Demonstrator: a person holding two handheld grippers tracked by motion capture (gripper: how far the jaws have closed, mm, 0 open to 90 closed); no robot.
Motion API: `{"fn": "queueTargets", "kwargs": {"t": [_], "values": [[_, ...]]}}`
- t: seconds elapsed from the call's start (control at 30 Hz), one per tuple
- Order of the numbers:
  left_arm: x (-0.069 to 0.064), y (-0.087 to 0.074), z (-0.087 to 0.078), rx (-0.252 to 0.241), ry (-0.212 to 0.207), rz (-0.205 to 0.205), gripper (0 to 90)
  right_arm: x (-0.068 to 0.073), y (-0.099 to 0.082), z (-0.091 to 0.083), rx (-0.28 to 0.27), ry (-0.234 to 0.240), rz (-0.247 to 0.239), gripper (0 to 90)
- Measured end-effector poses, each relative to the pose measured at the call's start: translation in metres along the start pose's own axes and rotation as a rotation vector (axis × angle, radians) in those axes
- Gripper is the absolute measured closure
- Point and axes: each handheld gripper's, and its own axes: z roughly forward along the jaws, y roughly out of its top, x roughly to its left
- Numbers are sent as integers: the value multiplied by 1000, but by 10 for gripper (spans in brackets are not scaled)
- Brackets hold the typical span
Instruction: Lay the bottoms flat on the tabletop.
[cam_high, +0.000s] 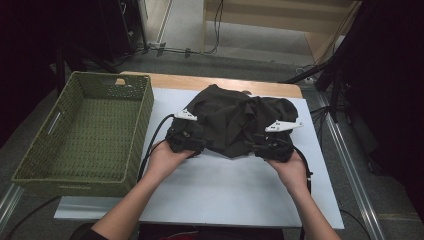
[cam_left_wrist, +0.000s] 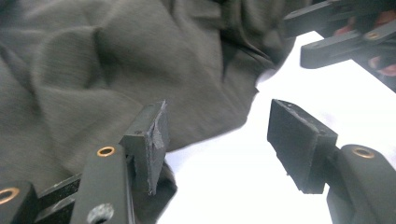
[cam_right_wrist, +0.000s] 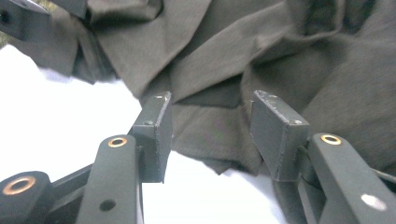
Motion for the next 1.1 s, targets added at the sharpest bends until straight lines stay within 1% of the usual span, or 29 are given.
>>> {"fn": "queueTargets", "kwargs": {"t": [0.1,0.13,0.17,0.23,0.27,0.33,0.4,0.53,0.57,0.6,0.63,0.73,0.77,0.83,0.9,0.97,1.0,1.07,1.1], "values": [[-6,-5,0,-2,-4,16,393,3,-10,6,9,4,-2,469],[-8,-6,1,0,-6,18,393,3,-13,8,15,-5,-5,460],[-9,-8,1,6,-10,25,394,2,-16,10,21,-25,-17,449],[-11,-11,3,5,-12,28,394,-1,-21,12,35,-38,-2,444],[-11,-13,4,4,-11,33,394,-4,-23,11,35,-41,12,443],[-10,-14,5,5,-9,37,393,-12,-28,6,31,-68,31,431],[-8,-15,7,7,-12,29,394,-21,-33,0,17,-83,62,414],[-7,-16,8,-14,-5,20,394,-39,-43,-13,-9,-128,113,406],[-7,-17,9,-21,-11,14,393,-42,-45,-15,-17,-137,118,383],[-8,-18,12,-21,-19,9,394,-45,-47,-16,-19,-144,129,379],[-10,-18,15,-15,-22,11,394,-47,-48,-17,-11,-139,139,379],[-20,-17,26,2,-26,48,394,-48,-53,-17,0,-166,130,375],[-23,-16,30,10,-23,59,395,-49,-54,-17,4,-176,127,361],[-29,-16,40,15,-34,71,394,-53,-58,-16,15,-191,134,339],[-33,-15,51,33,-29,96,395,-58,-61,-16,22,-215,144,310],[-36,-14,61,43,-28,108,394,-64,-66,-17,32,-246,151,298],[-38,-13,66,43,-27,115,395,-68,-68,-17,32,-258,163,298],[-40,-11,75,42,-17,129,394,-76,-72,-16,28,-262,194,298],[-41,-9,80,45,-23,131,395,-79,-73,-14,26,-269,205,299]]}}
